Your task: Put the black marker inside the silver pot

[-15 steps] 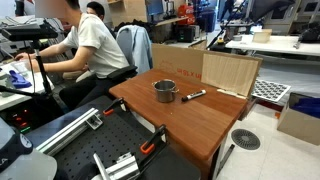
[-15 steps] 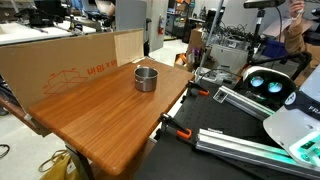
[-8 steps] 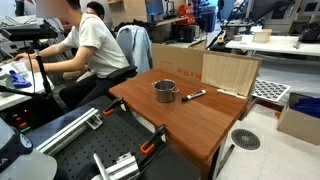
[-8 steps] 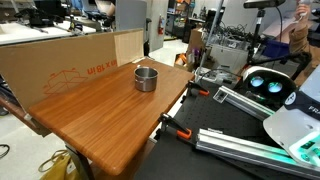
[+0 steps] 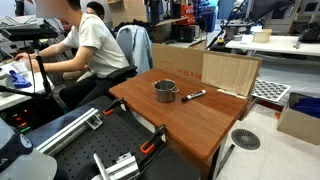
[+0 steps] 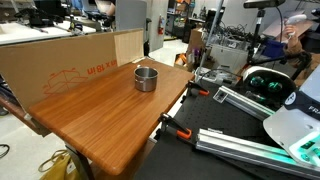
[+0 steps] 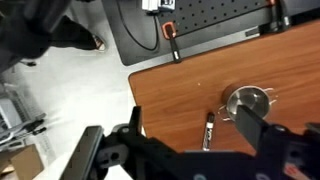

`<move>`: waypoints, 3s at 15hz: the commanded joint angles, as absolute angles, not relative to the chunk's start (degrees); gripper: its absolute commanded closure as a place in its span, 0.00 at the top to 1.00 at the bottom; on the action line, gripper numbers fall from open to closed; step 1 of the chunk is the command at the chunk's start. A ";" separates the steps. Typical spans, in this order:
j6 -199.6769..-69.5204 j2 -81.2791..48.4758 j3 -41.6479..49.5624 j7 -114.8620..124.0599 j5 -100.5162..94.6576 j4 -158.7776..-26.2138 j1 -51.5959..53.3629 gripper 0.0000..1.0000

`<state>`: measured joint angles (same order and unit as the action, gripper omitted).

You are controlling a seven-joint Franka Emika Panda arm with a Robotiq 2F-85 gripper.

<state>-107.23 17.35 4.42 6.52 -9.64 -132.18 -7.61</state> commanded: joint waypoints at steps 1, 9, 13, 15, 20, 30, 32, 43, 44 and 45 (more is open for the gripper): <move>-108.95 9.37 4.63 8.02 -7.81 -127.47 -6.86 1.00; -109.56 -10.91 4.29 13.92 -3.84 -112.72 -5.37 1.00; -110.09 -20.18 4.67 18.77 -4.18 -105.61 -3.58 1.00; -111.90 -23.39 5.14 21.65 -4.81 -103.51 -2.76 1.00; -119.07 -30.84 6.50 26.02 -7.58 -100.18 -0.71 1.00; -128.58 -43.04 11.38 30.03 -16.50 -95.47 5.01 1.00; -130.62 -44.61 12.11 29.86 -17.44 -94.66 5.55 1.00; -137.68 -46.37 14.50 29.18 -20.68 -96.26 8.68 1.00; -138.18 -46.17 14.44 28.92 -20.78 -96.80 8.74 1.00; -138.44 -45.90 14.21 28.50 -20.66 -97.32 8.64 1.00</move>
<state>-136.24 -45.79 12.99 28.83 -19.22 -96.27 7.50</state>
